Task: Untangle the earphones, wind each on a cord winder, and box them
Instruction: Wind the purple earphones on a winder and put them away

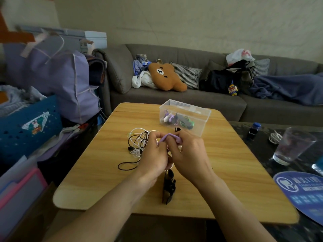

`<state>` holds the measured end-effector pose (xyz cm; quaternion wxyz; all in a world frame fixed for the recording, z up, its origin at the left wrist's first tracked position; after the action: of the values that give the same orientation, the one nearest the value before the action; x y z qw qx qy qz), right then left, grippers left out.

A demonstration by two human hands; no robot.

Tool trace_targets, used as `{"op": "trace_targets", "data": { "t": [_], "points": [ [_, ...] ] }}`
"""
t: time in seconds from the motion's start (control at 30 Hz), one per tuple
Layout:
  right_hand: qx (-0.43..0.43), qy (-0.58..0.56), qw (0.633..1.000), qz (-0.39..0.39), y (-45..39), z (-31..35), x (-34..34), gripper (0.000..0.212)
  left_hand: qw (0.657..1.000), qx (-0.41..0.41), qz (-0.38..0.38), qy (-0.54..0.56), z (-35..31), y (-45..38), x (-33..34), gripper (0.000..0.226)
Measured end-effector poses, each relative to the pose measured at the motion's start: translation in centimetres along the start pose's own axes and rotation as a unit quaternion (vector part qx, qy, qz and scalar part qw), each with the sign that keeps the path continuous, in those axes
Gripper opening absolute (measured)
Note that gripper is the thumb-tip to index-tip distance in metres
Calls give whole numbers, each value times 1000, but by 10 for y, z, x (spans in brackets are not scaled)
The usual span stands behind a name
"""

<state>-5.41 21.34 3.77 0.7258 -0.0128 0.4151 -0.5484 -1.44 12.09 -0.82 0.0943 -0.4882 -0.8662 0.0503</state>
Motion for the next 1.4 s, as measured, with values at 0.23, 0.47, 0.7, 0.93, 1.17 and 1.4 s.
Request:
{"op": "trace_targets", "data": {
  "t": [0.23, 0.47, 0.7, 0.93, 1.17, 1.4],
  "points": [
    [108, -54, 993, -7, 0, -13, -12, 33, 991, 42, 33, -121, -4, 0, 0, 9],
    [152, -123, 979, 53, -2, -26, -2, 19, 974, 115, 3, -196, -21, -3, -12, 11],
    [120, -143, 982, 32, 6, -13, 3, 16, 960, 173, -37, -216, -37, -6, -27, 13],
    [99, -154, 983, 24, 10, -1, 7, 14, 947, 187, -68, -252, -43, -5, -32, 21],
    [181, -186, 964, 57, 1, -26, 16, 19, 954, 185, -8, -235, -38, -8, -25, 25],
    [270, -341, 890, 134, 0, -54, 25, 17, 933, 217, -6, -285, -24, -11, -21, 17]
  ]
}}
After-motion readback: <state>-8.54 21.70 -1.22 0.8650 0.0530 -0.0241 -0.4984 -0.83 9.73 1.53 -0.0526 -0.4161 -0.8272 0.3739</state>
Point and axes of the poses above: each hand's wrist, its own y-axis away from the middle knuckle, its own x-axis out of the palm, z = x × y, the point moved 7 cm from there along -y, towards the middle knuckle, and after that the axes turned 11 degrees about x, right-handed, at the moved point
